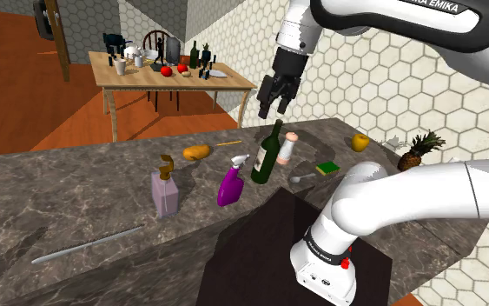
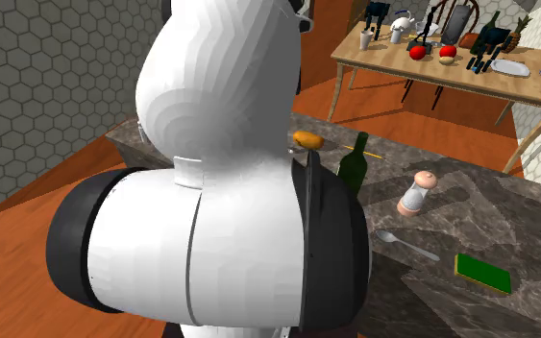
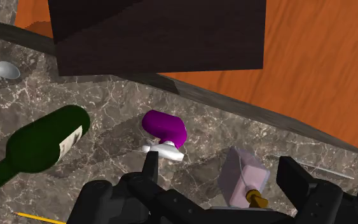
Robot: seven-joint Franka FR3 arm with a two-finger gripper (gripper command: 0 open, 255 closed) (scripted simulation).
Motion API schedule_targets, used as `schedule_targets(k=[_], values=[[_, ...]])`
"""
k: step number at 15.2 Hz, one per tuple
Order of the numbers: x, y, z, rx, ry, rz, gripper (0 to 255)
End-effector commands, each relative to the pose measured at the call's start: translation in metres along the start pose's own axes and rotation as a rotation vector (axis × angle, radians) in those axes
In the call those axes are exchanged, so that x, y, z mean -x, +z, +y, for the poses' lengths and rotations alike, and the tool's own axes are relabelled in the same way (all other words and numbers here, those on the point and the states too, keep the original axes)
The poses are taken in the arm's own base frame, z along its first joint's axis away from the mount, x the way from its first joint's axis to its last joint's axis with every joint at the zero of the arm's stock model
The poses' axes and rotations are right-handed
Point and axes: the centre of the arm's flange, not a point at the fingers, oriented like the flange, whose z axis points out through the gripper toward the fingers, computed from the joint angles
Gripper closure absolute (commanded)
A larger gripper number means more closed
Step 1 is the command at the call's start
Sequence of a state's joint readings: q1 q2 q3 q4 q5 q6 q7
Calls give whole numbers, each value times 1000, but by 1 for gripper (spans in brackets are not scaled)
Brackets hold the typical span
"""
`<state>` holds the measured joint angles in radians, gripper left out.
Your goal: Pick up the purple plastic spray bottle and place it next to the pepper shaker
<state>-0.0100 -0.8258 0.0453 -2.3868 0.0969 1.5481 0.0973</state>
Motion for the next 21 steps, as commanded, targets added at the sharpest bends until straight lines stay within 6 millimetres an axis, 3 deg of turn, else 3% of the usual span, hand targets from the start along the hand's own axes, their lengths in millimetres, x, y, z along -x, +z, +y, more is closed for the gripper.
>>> schedule_targets(k=[1,6,11,16,21], values=[[0,0,0,0,0,0,0],[18,59,40,-57,-251,88,0],[21,122,79,-114,-502,176,0],[9,186,114,-171,-753,264,0],[-16,251,140,-228,-1004,352,0]])
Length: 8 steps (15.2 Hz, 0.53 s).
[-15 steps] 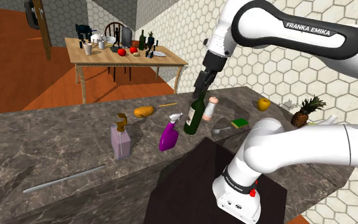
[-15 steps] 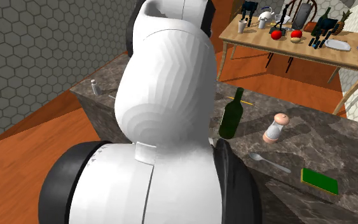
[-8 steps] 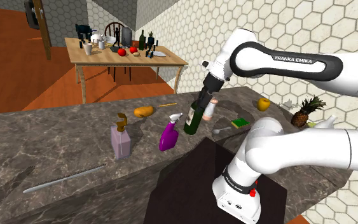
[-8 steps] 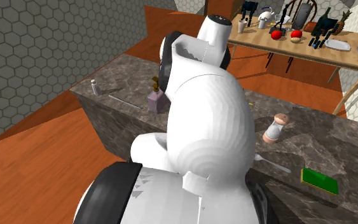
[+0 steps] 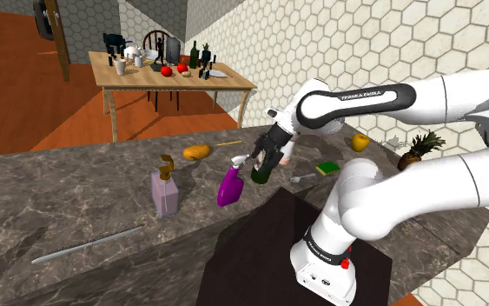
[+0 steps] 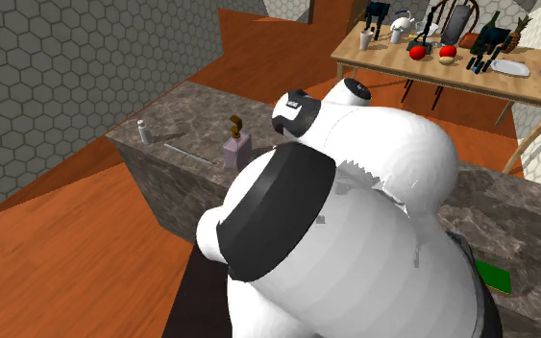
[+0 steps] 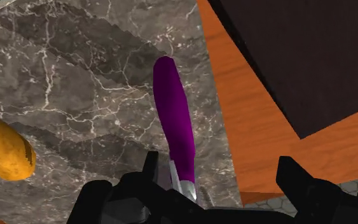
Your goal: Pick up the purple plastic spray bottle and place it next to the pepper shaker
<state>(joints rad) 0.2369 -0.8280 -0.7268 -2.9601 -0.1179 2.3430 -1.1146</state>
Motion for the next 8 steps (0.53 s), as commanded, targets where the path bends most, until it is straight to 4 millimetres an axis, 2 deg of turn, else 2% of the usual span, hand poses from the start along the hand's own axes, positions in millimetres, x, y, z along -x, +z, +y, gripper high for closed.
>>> schedule_targets(k=[1,5,8], values=[[8,25,15,-18,-112,34,0],[19,73,47,-64,-313,104,0],[18,90,51,-70,-340,113,0]])
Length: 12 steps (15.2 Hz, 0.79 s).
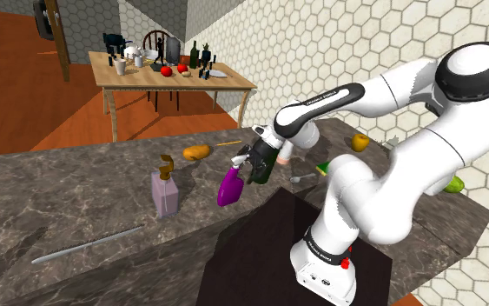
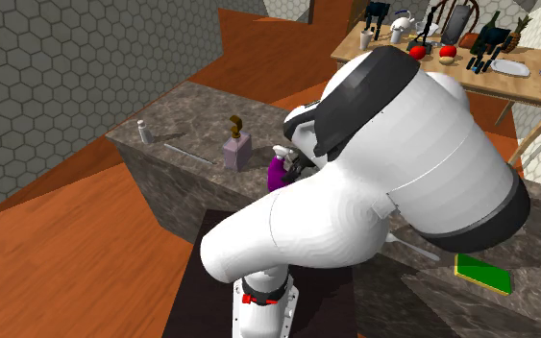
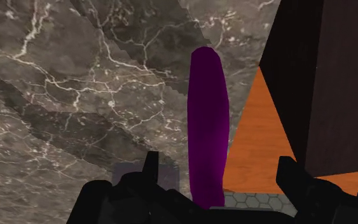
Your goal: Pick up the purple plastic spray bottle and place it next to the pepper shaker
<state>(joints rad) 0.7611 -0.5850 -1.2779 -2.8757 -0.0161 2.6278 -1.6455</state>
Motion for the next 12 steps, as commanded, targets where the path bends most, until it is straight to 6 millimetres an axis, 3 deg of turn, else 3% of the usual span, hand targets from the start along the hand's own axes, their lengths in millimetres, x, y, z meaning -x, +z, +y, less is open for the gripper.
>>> schedule_targets(k=[1,6,12], values=[[2,11,2,0,-12,0,0],[2,36,2,0,-12,0,0],[2,36,2,0,-12,0,0]])
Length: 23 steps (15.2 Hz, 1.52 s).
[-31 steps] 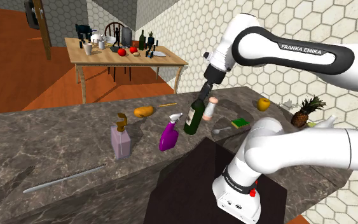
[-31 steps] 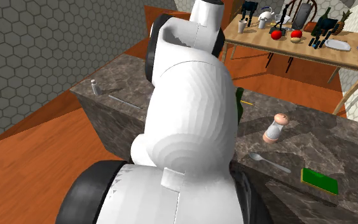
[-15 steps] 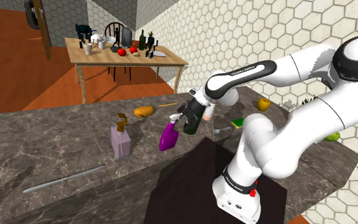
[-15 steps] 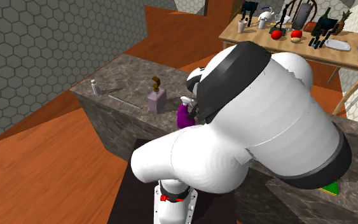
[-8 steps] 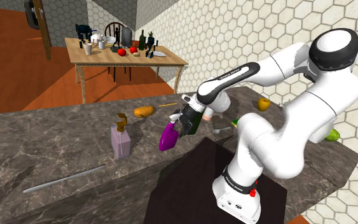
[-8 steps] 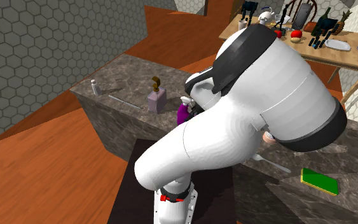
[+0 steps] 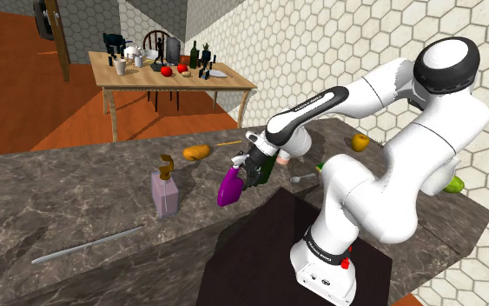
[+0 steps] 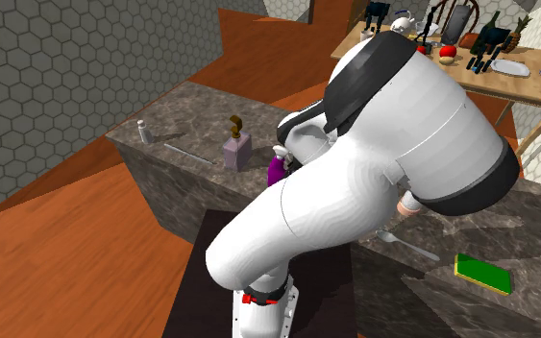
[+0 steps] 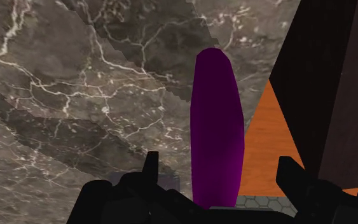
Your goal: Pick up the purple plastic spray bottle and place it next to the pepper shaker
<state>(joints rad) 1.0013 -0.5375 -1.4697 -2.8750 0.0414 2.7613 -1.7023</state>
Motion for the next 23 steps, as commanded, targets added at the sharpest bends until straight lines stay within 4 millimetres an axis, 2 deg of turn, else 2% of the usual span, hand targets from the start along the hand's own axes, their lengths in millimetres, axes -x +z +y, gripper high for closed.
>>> schedule_targets(k=[1,2,11,23], values=[[0,0,0,0,0,0,0],[0,0,0,0,0,0,255],[0,0,0,0,0,0,255],[-33,-54,0,0,0,0,255]])
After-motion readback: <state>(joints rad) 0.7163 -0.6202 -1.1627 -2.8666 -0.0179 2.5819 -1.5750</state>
